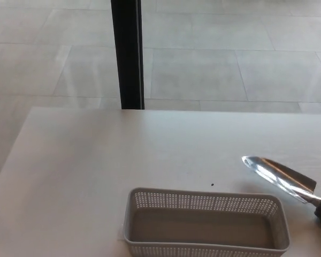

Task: A garden tool is kept on the righthand side and a container is kept on the lefthand side on a desk infront of the robot. the robot uses its right hand to pick up the garden tool and makes a scooping motion inside the container

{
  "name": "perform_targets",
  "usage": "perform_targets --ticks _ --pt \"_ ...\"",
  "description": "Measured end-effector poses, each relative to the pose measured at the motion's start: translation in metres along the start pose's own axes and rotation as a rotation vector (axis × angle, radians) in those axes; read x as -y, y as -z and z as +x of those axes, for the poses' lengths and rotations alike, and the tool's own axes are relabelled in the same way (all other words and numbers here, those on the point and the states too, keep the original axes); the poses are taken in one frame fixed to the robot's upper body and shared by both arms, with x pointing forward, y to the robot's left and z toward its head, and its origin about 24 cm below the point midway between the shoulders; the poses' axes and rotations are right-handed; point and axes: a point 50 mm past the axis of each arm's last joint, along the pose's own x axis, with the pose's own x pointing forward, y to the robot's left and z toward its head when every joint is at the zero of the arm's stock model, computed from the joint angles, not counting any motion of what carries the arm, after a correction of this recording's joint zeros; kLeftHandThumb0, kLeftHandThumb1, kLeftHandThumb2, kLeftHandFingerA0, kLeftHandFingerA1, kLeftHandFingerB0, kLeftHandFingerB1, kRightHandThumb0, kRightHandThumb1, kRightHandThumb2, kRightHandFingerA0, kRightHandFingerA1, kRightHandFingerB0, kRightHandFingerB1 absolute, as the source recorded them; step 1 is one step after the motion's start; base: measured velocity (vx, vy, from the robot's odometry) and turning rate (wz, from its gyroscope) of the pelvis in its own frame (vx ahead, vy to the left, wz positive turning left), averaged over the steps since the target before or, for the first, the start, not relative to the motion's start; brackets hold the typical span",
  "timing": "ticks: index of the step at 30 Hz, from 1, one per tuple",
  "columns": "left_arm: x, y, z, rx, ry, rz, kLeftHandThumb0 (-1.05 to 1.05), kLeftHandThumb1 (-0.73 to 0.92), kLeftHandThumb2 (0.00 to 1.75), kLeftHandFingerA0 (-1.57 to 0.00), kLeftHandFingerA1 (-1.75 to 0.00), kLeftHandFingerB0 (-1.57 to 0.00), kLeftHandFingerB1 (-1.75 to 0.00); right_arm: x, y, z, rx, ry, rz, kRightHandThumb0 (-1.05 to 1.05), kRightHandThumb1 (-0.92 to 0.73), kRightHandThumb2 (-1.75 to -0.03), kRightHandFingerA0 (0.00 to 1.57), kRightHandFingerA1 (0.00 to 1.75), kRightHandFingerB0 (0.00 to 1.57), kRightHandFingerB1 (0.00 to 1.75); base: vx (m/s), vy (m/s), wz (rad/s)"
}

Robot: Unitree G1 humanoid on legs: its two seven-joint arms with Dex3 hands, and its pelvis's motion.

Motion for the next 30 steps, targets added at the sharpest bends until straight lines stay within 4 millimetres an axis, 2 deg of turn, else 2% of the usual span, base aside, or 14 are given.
perform_targets --ticks 2,3,4,5,9,12,14,15,16,19,20,28,29,30 --pt "0.0 0.0 0.0 0.001 0.0 0.0 -0.81 0.0 1.06 -1.05 -1.1 -0.88 -0.97 0.0 -0.001 0.0 0.026 0.005 -0.05 -0.34 -0.63 -0.75 0.89 1.75 0.68 1.29 0.0 0.0 0.0" --pt "0.0 -0.001 0.0 0.002 0.0 0.0 -0.79 0.01 1.04 -1.08 -1.1 -0.89 -0.97 0.0 -0.002 0.0 0.047 0.01 -0.093 -0.47 -0.52 -0.99 1.15 1.35 0.8 1.1 0.0 0.0 0.0" --pt "0.0 -0.001 0.0 0.002 0.0 0.0 -0.79 0.01 1.04 -1.08 -1.1 -0.89 -0.97 0.0 -0.002 0.0 0.061 0.014 -0.122 -0.47 -0.52 -0.99 1.15 1.35 0.8 1.1 0.0 0.0 0.0" --pt "0.0 -0.001 0.0 0.003 0.0 0.0 -0.82 -0.04 1.05 -0.93 -1.1 -0.83 -0.97 0.0 -0.001 0.0 0.078 0.019 -0.16 -0.38 -0.65 -0.85 0.91 1.75 0.66 1.52 0.0 0.0 0.0" --pt "0.0 -0.001 0.0 0.003 0.0 0.001 -0.79 -0.01 1.05 -0.89 -1.13 -0.8 -0.97 0.001 -0.003 0.001 0.14 0.02 -0.292 -0.4 -0.71 -0.79 0.9 1.75 0.72 1.24 0.0 0.0 0.0" --pt "0.0 -0.001 0.0 0.001 -0.002 0.002 -0.78 0.01 1.09 -0.8 -1.13 -0.74 -0.99 0.002 -0.004 0.002 0.172 0.001 -0.379 -0.53 -0.78 -0.66 0.81 1.46 0.57 0.59 0.0 0.0 0.0" --pt "0.0 0.0 0.0 -0.001 -0.003 0.004 -0.78 0.01 1.09 -0.8 -1.13 -0.74 -0.99 0.003 -0.006 0.004 0.172 -0.009 -0.398 -0.53 -0.78 -0.66 0.81 1.46 0.57 0.59 0.0 0.0 0.0" --pt "0.0 0.0 0.0 -0.001 -0.003 0.004 -0.73 0.02 1.07 -0.95 -1.1 -0.78 -0.95 0.003 -0.007 0.004 0.169 -0.014 -0.404 -0.72 -0.6 -0.98 0.92 1.08 0.24 0.51 0.0 0.0 0.0" --pt "0.0 0.0 0.0 -0.001 -0.004 0.006 -0.77 -0.02 1.08 -0.91 -1.14 -0.78 -0.98 0.003 -0.008 0.005 0.165 -0.022 -0.409 -0.96 -0.66 -1.05 0.02 0.38 0.0 0.1 0.0 0.0 0.0" --pt "0.0 0.0 0.0 -0.001 -0.004 0.006 -0.81 -0.01 1.08 -0.78 -1.09 -0.75 -0.96 0.002 -0.009 0.005 0.154 -0.049 -0.418 -1.05 -0.72 -1.11 0.0 0.22 0.0 0.11 0.0 0.0 0.0" --pt "0.0 -0.001 0.0 -0.001 -0.004 0.006 -0.83 -0.02 1.09 -0.83 -1.11 -0.78 -0.96 0.002 -0.009 0.005 0.15 -0.06 -0.421 -0.93 -0.81 -0.8 0.0 0.0 0.0 0.0 0.0 0.0 0.0" --pt "0.001 -0.003 0.001 0.005 -0.002 0.008 -0.83 -0.01 1.06 -0.89 -1.09 -0.81 -0.96 0.004 -0.022 0.004 0.159 -0.121 -0.421 -1.05 -0.92 -0.7 0.0 0.0 0.0 0.0 0.0 0.0 0.0" --pt "0.001 -0.003 0.001 0.004 -0.002 0.008 -0.78 0.02 1.07 -0.93 -1.12 -0.81 -0.97 0.004 -0.024 0.003 0.162 -0.128 -0.419 -1.03 -0.8 -1.05 0.0 0.26 0.0 0.0 0.0 0.0 0.0" --pt "0.001 -0.003 0.001 0.004 -0.002 0.008 -0.78 0.02 1.07 -0.93 -1.12 -0.81 -0.97 0.004 -0.025 0.002 0.165 -0.133 -0.417 -1.03 -0.8 -1.05 0.0 0.26 0.0 0.0 0.0 0.0 0.0"
